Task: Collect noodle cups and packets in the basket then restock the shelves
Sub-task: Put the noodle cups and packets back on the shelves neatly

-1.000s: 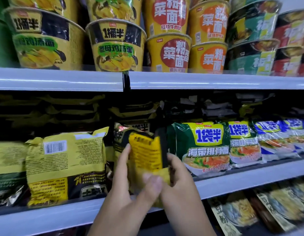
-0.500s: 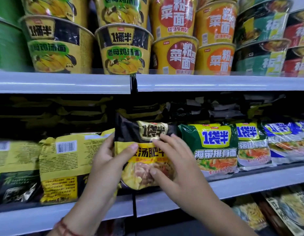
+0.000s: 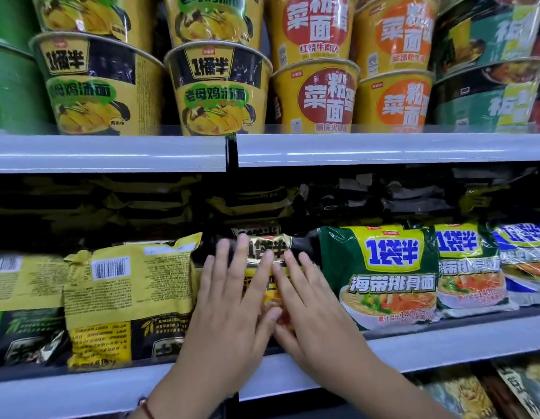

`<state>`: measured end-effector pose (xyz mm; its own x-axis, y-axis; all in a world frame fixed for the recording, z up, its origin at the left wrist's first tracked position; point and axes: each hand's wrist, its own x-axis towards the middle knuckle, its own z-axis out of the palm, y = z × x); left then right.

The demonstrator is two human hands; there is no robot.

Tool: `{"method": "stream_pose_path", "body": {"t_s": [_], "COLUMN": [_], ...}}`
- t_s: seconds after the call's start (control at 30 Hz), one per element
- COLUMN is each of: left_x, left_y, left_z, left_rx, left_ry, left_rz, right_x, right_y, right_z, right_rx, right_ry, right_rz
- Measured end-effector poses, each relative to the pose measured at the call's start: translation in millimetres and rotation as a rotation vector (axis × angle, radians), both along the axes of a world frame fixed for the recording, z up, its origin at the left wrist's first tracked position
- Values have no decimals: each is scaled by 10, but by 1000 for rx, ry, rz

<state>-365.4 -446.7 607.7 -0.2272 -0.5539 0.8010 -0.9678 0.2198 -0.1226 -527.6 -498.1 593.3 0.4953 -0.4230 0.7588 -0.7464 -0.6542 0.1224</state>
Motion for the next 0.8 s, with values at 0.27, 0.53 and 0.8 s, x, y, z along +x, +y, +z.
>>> {"method": "stream_pose_path", "body": {"t_s": [0.27,0.53,0.8], "left_x": [169,226,365], "left_y": [-167,-227,-185], "left_z": [28,107,118], "left_rx": [144,151,200], "left_ry": [-183,-198,-188], "left_rz": [112,180,260], "right_x": [-114,-112,-201], "right_y": [34,-112,-82], "right_z": [465,937,969], "right_rx": [-78,-73,-55], "right_ry": [345,623,759], "right_rz": [-110,-193,-298]}}
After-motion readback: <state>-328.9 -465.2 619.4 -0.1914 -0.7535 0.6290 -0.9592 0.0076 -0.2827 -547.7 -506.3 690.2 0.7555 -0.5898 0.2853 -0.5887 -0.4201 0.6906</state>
